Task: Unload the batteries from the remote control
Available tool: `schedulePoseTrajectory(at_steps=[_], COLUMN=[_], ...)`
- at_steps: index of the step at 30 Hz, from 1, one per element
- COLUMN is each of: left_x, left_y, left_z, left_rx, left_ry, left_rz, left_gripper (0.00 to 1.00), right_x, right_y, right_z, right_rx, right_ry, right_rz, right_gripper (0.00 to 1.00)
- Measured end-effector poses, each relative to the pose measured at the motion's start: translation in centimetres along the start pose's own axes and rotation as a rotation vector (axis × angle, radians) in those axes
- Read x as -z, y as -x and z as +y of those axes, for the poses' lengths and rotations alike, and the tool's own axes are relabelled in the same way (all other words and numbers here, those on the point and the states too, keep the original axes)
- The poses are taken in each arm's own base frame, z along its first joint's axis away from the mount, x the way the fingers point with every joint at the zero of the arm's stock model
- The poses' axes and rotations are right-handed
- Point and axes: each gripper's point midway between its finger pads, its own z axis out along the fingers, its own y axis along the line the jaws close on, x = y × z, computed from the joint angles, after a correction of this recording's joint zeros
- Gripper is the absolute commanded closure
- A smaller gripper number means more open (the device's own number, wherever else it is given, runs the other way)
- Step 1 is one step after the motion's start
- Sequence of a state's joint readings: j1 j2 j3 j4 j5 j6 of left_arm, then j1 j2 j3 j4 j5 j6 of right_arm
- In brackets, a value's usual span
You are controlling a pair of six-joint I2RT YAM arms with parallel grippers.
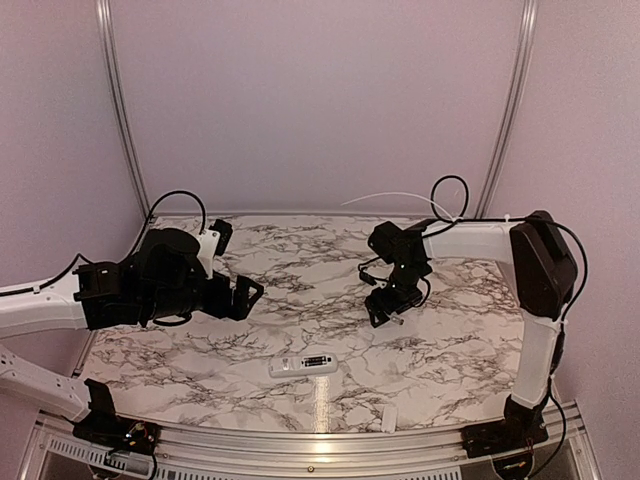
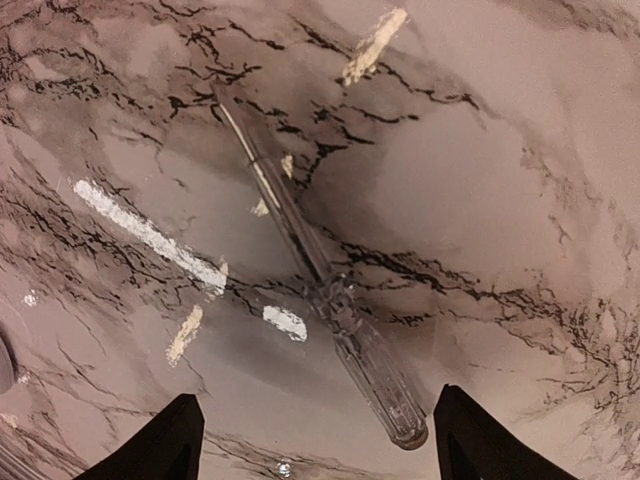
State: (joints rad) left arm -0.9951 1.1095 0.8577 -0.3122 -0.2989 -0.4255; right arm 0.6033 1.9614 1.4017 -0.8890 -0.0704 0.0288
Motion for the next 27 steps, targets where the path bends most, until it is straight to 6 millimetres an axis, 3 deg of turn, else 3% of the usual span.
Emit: schedulePoseTrajectory(at_steps=[8, 17, 27], left_x=[-1.2, -2.1, -2.2], left_y=[-0.1, -0.2, 0.2], left_z=[-1.1, -1.9, -2.4], left_rx=[0.008, 0.013, 0.019], left_ry=[-0.027, -0.045, -0.065], left_rz=[0.036, 0.054, 0.054], left_gripper=[0.02, 0.03, 0.04], right_x=[-0.6, -1.4, -1.1], right_y=[0.3, -1.0, -0.9], right_z=[-0.1, -0.3, -0.3], right_rx=[0.005, 0.010, 0.018], right_ry=[-0.002, -0.009, -0.009], right_rz=[-0.023, 0.000, -0.013], right_gripper=[0.40, 0.50, 0.60])
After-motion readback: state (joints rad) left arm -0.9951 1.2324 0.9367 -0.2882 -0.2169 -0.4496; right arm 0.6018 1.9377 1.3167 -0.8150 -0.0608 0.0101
